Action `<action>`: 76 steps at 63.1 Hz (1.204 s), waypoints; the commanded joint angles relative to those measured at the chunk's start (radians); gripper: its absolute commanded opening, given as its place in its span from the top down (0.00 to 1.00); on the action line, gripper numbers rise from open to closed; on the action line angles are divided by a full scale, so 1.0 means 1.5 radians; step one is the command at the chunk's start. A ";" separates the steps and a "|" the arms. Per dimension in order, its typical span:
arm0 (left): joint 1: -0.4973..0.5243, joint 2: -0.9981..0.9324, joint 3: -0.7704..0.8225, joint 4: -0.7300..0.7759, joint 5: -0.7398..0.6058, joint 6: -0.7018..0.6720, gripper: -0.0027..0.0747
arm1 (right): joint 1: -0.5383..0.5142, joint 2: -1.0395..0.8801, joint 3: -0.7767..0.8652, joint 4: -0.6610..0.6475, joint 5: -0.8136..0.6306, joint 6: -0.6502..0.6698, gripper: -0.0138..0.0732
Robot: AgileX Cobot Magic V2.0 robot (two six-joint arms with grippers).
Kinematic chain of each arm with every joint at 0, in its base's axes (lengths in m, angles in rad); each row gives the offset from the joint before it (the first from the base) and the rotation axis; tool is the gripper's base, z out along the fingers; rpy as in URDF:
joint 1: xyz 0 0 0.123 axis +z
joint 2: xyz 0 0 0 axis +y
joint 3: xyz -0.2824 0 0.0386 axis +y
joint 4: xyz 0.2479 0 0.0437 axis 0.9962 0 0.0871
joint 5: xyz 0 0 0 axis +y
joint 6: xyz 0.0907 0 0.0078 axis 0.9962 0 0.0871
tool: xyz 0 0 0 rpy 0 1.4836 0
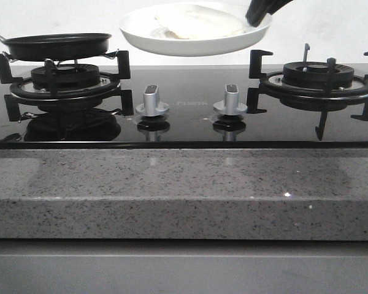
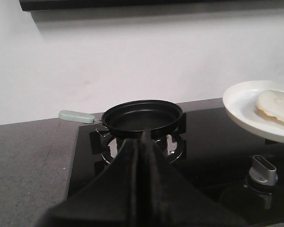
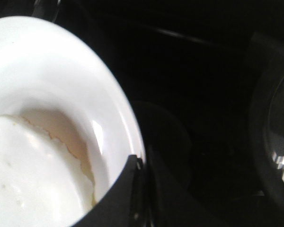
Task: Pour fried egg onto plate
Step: 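Lower the plate with the egg back between the burners, right gripper, then open the right gripper and raise it off the plate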
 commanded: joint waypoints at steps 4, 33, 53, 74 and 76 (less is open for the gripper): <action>-0.005 0.005 -0.018 -0.009 -0.047 -0.006 0.99 | -0.012 0.040 -0.111 0.028 -0.021 0.006 0.91; -0.005 0.005 -0.018 -0.009 -0.047 -0.006 0.99 | -0.014 0.160 -0.174 0.021 0.013 0.025 0.89; -0.005 0.005 -0.018 -0.009 -0.047 -0.006 0.99 | -0.014 0.172 -0.174 0.020 0.020 0.025 0.70; -0.005 0.005 -0.018 -0.009 -0.047 -0.006 0.99 | -0.029 0.151 -0.175 0.019 0.037 0.025 0.55; -0.005 0.005 -0.018 -0.009 -0.047 -0.006 0.99 | -0.033 0.146 -0.175 0.019 0.041 0.025 0.55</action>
